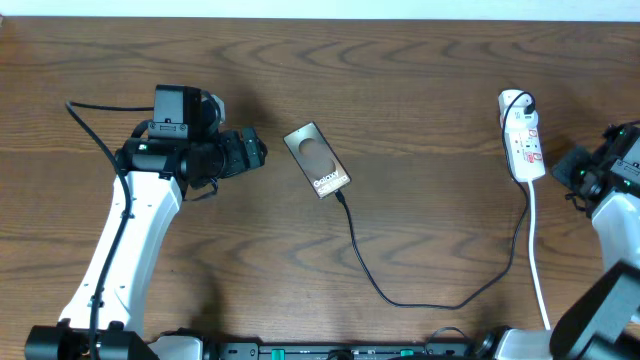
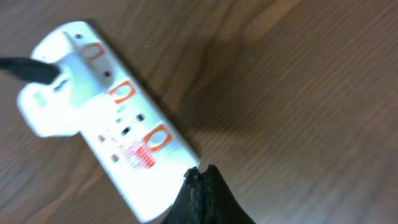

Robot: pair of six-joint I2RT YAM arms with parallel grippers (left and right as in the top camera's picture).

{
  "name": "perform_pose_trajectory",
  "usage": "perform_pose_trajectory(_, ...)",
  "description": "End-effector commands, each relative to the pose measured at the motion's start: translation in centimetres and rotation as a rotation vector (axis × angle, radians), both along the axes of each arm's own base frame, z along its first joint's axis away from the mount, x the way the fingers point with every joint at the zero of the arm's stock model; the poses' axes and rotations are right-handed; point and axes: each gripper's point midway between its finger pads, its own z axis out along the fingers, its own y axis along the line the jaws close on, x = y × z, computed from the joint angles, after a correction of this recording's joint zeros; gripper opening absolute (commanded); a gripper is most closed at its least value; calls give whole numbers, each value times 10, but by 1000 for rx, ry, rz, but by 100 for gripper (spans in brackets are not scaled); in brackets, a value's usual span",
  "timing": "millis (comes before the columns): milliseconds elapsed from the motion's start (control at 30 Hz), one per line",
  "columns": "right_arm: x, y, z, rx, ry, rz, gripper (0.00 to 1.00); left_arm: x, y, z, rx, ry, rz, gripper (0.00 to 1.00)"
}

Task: Plug charger to phone and switch on socket
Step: 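Move the right gripper over the white power strip's switch, then press down the orange switch on the power strip with the right gripper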

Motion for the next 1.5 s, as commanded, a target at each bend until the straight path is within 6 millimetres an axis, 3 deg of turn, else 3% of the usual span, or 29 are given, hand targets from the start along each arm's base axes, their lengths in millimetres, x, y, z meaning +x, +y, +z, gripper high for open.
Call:
perform_pose_trajectory(0,15,1,-6,40,-49,40,1,2,3,4,29,-23,-12,95)
perform_pose_trajectory(233,50,14,-22,119,-168,152,1,3,7,3,52,-23,0,95)
perform_pose_trajectory(433,61,21,-28,153,-216,201,1,3,7,3,52,-23,0,95)
perform_pose_trajectory(800,78,12,-9,123,-279,206,1,3,7,3,52,-23,0,95)
perform_pose_trajectory(1133,98,27,-8,218,-167,258,1,0,7,1,53,-11,0,95)
perform_pose_trajectory(1467,109,32,-29,238,-73,251,1,-3,8,0,54,6,-1,95)
